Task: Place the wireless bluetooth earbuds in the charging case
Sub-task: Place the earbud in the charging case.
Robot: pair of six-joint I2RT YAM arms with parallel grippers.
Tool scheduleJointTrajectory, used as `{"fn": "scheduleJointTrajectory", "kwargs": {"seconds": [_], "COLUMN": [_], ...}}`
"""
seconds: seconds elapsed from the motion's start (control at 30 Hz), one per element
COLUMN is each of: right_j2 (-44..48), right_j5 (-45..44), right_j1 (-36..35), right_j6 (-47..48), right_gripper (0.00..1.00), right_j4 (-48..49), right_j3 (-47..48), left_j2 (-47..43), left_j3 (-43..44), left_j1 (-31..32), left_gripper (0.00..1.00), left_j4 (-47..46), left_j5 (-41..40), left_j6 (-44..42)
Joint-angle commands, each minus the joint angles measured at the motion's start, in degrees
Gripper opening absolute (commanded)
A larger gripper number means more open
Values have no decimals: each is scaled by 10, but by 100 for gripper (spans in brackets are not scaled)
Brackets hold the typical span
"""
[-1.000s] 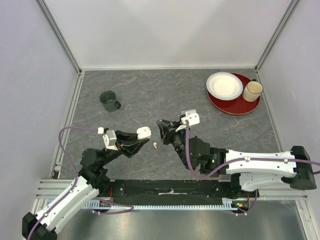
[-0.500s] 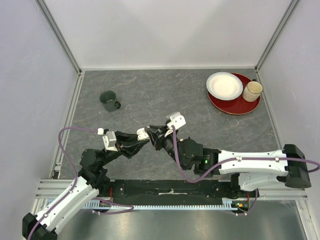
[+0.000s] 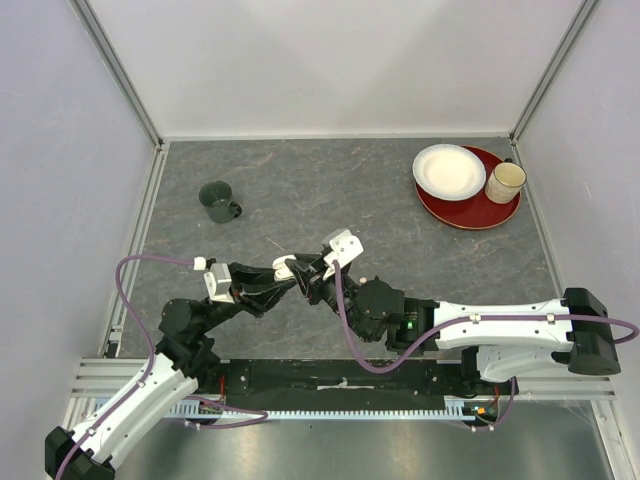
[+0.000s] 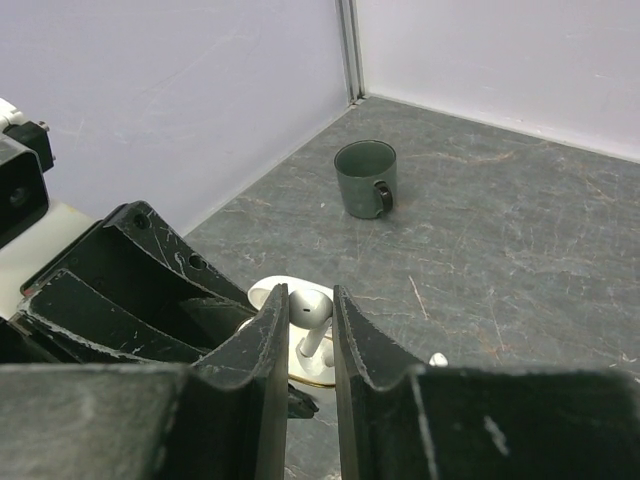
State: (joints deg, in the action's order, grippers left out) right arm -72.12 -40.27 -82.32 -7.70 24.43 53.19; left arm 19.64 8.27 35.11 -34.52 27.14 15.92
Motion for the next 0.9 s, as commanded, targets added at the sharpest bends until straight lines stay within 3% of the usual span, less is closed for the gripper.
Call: {"fn": "scheduleJointTrajectory", "kwargs": {"seconds": [0.0,0.53,0.87], "right_j2": [8,18,15], "right_j5": [11,-2,38], "right_j1": [-5,-5,-8], "right_j6": [23,35,59], "right_gripper": [0,0,0], "right_j4": [5,-12,-36], "right_j3": [3,-24,-13], "left_j2": [-1,-17,-14], "left_j3": [4,5,8], "left_j1": [2,2,2], "left_gripper": [2,2,2], "left_j4": [-39,-39,-40], "left_j5": [-4,-11,-27], "left_j6": [-15,-7,-7]}}
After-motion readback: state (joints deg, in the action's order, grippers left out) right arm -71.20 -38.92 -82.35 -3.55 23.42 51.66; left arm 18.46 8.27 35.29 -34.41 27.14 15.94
